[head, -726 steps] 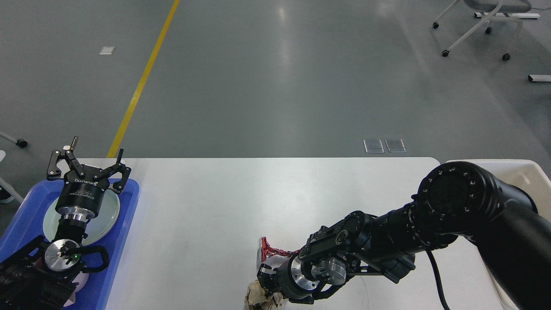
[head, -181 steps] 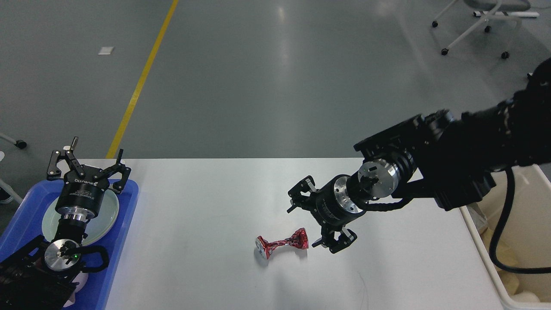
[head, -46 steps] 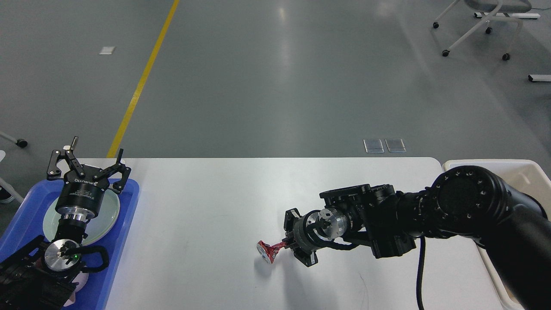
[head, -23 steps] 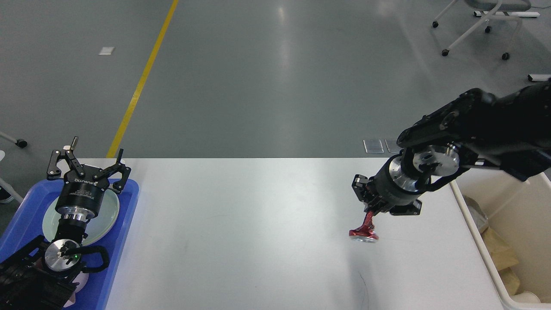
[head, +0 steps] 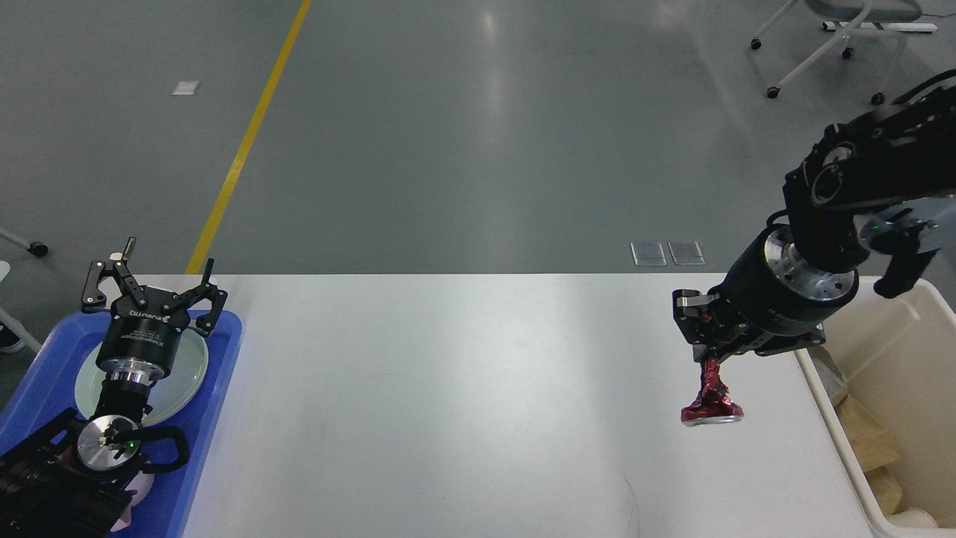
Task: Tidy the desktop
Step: 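Carry the red wrapper to the white bin, then lower the wrapper into the bin and release it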
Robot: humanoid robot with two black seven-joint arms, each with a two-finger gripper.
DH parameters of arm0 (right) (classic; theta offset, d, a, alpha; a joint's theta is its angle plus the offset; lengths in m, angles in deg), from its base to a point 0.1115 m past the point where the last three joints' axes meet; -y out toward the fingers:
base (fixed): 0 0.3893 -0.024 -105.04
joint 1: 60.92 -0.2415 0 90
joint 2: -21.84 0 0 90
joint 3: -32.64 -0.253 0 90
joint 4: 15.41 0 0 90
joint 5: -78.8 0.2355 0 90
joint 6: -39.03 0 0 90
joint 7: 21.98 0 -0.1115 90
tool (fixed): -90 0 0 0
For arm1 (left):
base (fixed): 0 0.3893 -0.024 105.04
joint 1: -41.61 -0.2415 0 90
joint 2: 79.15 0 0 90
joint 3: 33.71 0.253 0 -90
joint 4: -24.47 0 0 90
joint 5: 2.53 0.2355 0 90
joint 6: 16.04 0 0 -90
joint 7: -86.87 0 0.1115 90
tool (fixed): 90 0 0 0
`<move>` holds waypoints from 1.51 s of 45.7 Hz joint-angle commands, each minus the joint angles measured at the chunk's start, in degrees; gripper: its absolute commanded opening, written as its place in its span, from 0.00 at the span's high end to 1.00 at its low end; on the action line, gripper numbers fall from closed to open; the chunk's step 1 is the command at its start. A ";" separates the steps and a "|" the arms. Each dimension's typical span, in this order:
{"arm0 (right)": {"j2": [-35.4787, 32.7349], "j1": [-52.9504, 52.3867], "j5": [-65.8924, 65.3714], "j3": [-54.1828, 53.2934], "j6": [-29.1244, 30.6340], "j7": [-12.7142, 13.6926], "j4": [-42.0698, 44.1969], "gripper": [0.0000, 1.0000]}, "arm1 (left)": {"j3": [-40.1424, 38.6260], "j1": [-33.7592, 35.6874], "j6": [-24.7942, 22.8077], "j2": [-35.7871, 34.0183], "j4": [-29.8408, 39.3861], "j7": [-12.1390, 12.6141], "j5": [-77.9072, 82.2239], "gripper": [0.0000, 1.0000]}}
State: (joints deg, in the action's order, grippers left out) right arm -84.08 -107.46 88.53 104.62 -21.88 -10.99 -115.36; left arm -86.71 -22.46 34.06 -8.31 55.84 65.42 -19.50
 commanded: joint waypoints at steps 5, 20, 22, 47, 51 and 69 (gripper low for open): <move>-0.68 -0.92 -1.12 5.97 -0.70 -0.10 0.90 1.00 | 0.00 0.00 0.00 0.00 0.01 0.00 0.01 0.02; -21.85 20.24 -10.96 10.20 -8.61 -0.10 21.35 1.00 | 0.09 -0.09 0.00 0.00 0.01 -0.09 0.01 0.02; -24.14 25.34 -11.58 8.71 -8.96 -0.10 26.71 1.00 | 0.09 -0.09 0.00 0.00 -0.08 -0.09 0.01 0.02; -14.94 92.23 -11.67 -30.93 -26.00 -0.18 83.50 1.00 | 0.09 0.00 0.00 0.00 -0.08 -0.09 0.01 0.02; -10.80 97.51 -11.41 -30.93 -32.41 -0.18 88.60 1.00 | 0.09 -0.09 0.00 0.00 0.01 -0.09 0.01 0.02; -5.17 105.08 -10.88 -30.49 -38.58 -0.18 93.63 1.00 | 0.09 0.00 0.00 0.00 -0.08 -0.09 0.01 0.02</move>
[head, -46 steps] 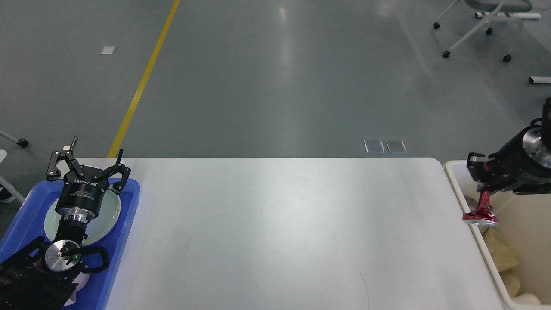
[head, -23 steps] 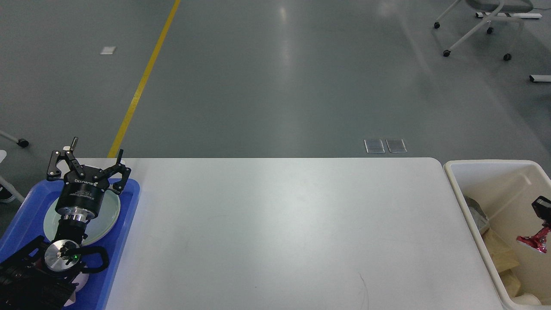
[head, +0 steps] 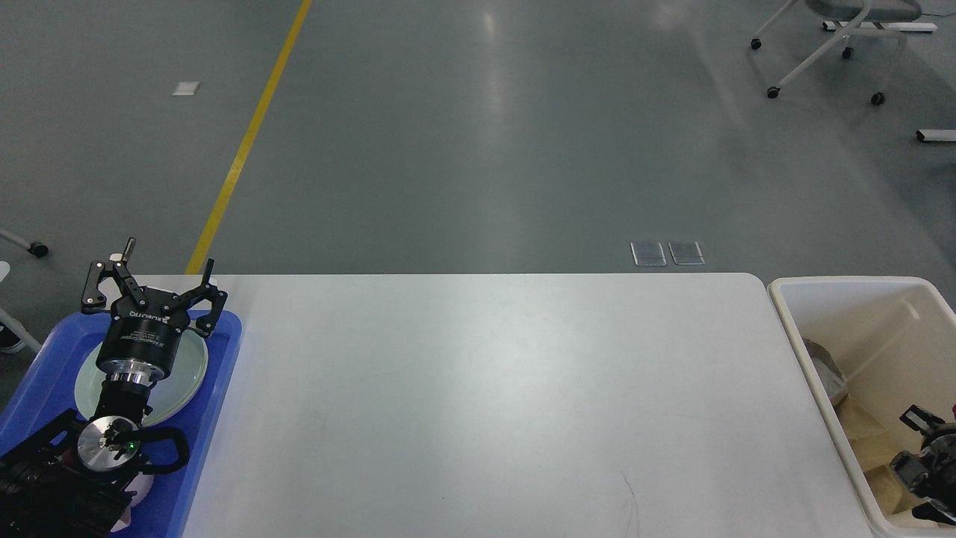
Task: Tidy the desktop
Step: 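Lower the wrapper into the bin and release it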
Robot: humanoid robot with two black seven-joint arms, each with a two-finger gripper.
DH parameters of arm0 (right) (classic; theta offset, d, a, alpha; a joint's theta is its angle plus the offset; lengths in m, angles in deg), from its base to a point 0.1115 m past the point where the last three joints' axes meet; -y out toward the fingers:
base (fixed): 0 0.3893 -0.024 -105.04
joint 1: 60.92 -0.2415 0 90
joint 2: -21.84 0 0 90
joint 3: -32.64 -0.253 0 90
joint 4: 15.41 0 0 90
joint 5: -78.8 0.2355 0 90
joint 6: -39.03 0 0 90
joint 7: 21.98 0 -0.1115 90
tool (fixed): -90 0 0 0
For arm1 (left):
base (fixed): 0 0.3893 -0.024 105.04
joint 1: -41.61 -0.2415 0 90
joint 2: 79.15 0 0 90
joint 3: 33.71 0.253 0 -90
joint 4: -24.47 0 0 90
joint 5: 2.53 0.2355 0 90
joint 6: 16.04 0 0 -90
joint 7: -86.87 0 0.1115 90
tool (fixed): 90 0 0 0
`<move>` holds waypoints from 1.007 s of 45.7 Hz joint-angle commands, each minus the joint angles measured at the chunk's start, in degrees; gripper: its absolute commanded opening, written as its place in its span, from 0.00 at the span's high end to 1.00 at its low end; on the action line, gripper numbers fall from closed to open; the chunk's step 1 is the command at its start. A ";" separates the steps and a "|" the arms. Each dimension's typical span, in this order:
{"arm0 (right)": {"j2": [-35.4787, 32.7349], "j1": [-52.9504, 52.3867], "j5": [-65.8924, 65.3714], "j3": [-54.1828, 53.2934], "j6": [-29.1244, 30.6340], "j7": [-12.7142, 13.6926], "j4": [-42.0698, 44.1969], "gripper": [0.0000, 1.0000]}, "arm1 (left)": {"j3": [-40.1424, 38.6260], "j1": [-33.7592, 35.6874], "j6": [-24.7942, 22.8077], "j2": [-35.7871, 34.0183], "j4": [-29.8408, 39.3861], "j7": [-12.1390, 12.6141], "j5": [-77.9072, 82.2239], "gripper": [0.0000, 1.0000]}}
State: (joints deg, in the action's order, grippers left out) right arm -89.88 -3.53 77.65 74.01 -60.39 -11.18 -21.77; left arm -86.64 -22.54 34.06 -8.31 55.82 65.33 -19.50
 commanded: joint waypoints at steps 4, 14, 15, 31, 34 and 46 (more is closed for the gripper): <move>1.07 1.32 0.01 -0.07 -0.07 0.01 0.03 1.00 | 0.02 -0.01 0.00 0.00 0.03 0.01 0.00 0.02; 2.65 2.55 0.01 -0.07 -0.60 0.10 0.21 0.98 | -0.07 -0.01 0.00 0.00 0.03 0.01 0.00 0.02; 2.65 2.55 0.01 -0.07 -0.60 0.01 0.21 0.86 | -0.07 -0.01 0.00 0.00 0.03 0.01 0.00 0.02; 2.48 2.20 -0.08 0.02 -5.00 0.10 -0.14 0.02 | -0.07 -0.01 0.00 0.00 0.03 0.01 0.00 0.02; 2.30 2.11 -0.34 0.11 -4.99 0.10 -0.14 0.01 | -0.07 0.08 0.00 0.00 0.03 0.01 0.00 0.02; 2.04 1.76 -0.70 0.11 -4.73 0.10 -0.50 0.00 | -0.07 -0.01 0.00 0.00 -0.06 0.01 0.00 0.02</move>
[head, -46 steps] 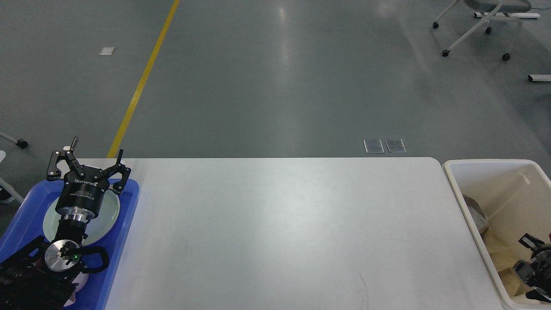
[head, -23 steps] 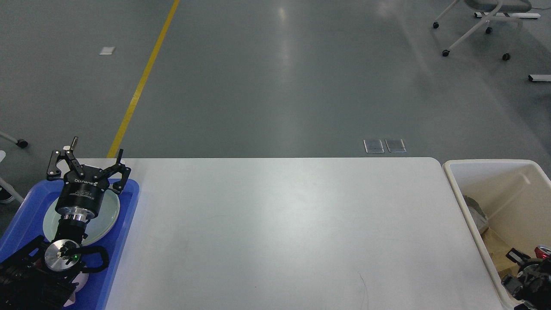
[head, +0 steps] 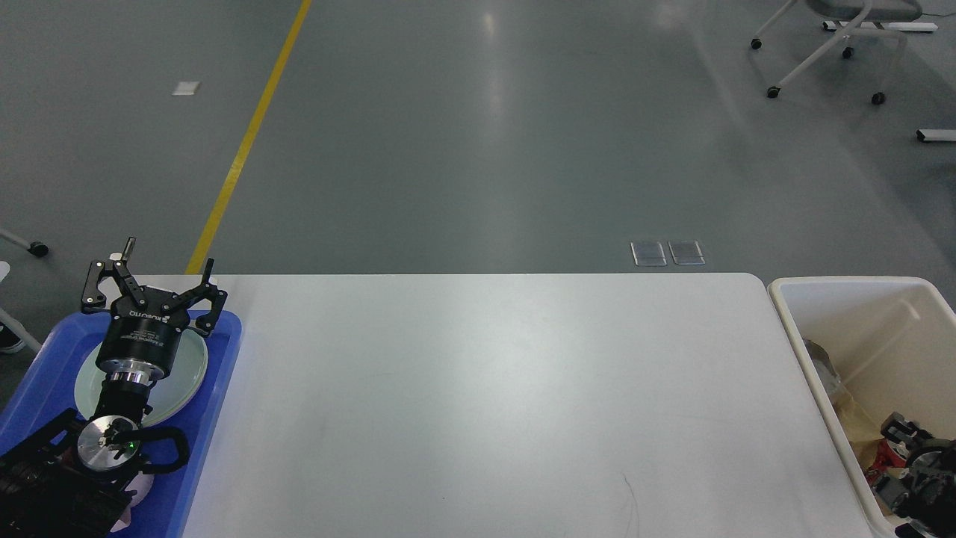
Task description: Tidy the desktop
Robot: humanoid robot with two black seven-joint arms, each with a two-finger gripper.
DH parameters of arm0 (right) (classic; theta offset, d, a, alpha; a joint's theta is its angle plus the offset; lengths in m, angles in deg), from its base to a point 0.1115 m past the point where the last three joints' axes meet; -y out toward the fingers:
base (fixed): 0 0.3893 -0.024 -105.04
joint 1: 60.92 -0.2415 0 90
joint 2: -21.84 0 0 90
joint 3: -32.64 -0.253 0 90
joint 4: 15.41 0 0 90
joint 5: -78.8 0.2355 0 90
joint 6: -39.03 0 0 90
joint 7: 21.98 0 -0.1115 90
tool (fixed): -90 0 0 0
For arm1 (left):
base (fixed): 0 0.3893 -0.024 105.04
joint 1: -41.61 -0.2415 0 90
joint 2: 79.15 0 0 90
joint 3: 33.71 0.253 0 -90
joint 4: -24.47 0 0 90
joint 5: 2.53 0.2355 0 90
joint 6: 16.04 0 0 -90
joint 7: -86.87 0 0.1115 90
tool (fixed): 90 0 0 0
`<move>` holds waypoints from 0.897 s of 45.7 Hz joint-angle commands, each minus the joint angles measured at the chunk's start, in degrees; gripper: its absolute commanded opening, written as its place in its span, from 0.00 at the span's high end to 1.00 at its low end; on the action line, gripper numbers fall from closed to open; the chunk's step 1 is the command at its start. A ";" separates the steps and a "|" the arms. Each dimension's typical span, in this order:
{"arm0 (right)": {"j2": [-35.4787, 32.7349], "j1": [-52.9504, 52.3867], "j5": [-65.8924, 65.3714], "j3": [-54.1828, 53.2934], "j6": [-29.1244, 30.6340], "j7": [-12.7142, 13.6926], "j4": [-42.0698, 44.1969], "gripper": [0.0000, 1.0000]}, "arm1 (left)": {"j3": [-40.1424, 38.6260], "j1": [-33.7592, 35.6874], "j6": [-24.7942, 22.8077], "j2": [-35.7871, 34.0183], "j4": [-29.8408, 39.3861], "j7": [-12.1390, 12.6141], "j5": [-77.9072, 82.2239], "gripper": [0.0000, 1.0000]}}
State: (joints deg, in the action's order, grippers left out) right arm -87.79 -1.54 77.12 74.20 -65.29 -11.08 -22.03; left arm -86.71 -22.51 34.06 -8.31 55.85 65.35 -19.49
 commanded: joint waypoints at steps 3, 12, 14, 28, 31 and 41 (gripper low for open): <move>-0.06 -0.40 -0.08 -0.26 0.16 0.00 -0.23 0.00 | 0.00 -0.04 0.00 0.00 0.00 -0.02 0.00 0.02; -0.50 -4.26 0.63 -1.14 0.52 0.00 -0.76 0.00 | 0.00 0.05 0.00 0.00 0.00 0.07 0.00 0.02; -0.67 -5.49 0.63 -1.22 0.60 0.00 -1.98 0.00 | 0.00 0.05 0.00 0.00 0.00 -0.02 0.00 0.02; -12.53 -22.81 0.89 -11.48 0.96 -0.09 -18.42 0.00 | 0.00 0.05 0.00 0.00 0.00 0.07 0.00 0.02; -14.82 -23.25 -0.51 -28.43 1.13 -0.09 -19.22 0.00 | 0.00 0.05 0.00 0.00 0.00 0.07 0.00 0.02; -15.27 -20.53 -7.72 -70.80 1.13 -0.09 -24.49 0.00 | 0.00 0.05 0.00 0.00 0.00 0.07 0.00 0.02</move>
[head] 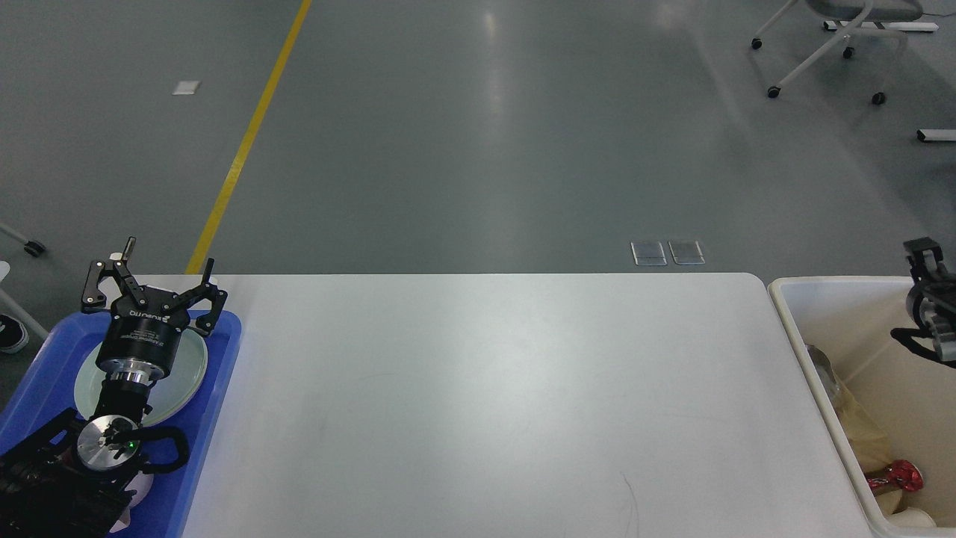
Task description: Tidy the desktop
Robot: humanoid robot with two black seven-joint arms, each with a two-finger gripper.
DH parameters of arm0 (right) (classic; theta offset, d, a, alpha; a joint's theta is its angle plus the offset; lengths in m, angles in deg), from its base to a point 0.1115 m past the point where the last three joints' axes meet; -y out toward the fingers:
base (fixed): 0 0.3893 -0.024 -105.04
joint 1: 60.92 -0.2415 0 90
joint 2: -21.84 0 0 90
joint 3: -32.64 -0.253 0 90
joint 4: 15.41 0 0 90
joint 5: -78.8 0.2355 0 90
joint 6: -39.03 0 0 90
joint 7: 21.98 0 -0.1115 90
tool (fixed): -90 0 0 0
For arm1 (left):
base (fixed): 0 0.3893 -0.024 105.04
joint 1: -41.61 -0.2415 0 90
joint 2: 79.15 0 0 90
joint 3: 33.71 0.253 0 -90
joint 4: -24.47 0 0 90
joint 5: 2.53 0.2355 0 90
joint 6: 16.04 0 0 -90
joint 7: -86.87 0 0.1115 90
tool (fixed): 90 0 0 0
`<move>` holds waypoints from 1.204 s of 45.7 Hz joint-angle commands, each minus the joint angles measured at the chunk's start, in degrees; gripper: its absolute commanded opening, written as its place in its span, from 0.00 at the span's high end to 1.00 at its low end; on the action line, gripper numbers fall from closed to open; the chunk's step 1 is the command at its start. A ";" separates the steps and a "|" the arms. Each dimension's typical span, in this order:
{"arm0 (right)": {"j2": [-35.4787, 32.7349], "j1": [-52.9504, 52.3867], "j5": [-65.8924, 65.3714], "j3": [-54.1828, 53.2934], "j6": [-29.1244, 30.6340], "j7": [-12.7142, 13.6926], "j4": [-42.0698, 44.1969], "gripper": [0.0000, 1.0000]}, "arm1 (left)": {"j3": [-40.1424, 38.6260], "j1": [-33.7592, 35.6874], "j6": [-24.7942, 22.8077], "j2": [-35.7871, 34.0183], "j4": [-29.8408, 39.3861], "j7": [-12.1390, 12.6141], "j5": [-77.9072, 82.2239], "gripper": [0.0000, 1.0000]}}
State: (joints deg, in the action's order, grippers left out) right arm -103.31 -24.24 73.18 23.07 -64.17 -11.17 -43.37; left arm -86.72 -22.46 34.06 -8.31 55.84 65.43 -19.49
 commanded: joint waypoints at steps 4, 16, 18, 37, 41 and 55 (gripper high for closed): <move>1.83 4.53 -6.60 -28.56 0.02 0.00 -6.31 0.00 | 0.00 -0.01 0.00 0.00 0.01 -0.01 -0.01 0.02; 6.58 17.88 -9.33 -52.89 5.63 -2.71 -18.88 0.00 | 0.09 -0.09 0.00 0.00 -0.08 -0.09 -0.01 0.02; 8.51 20.35 -9.33 -58.78 9.67 -5.87 -20.20 0.00 | 0.09 -0.09 0.00 0.00 0.01 -0.09 -0.01 0.02; 20.65 32.66 -19.17 -73.40 30.08 -26.37 -20.73 0.00 | 0.09 -0.09 0.00 0.00 -0.08 -0.09 -0.01 0.02; 20.74 33.02 -19.00 -72.87 29.81 -26.46 -20.21 0.00 | 0.09 -0.09 0.00 0.00 -0.08 -0.09 -0.01 0.02; 24.52 34.95 -16.36 -70.41 29.73 -26.46 -18.98 0.00 | 0.09 -0.09 0.00 0.00 -0.08 -0.09 -0.01 0.02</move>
State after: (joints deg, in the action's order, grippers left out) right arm -79.37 10.17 56.61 -48.64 -34.28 -37.61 -62.48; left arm -86.62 -22.54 34.06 -8.31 55.80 65.33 -19.50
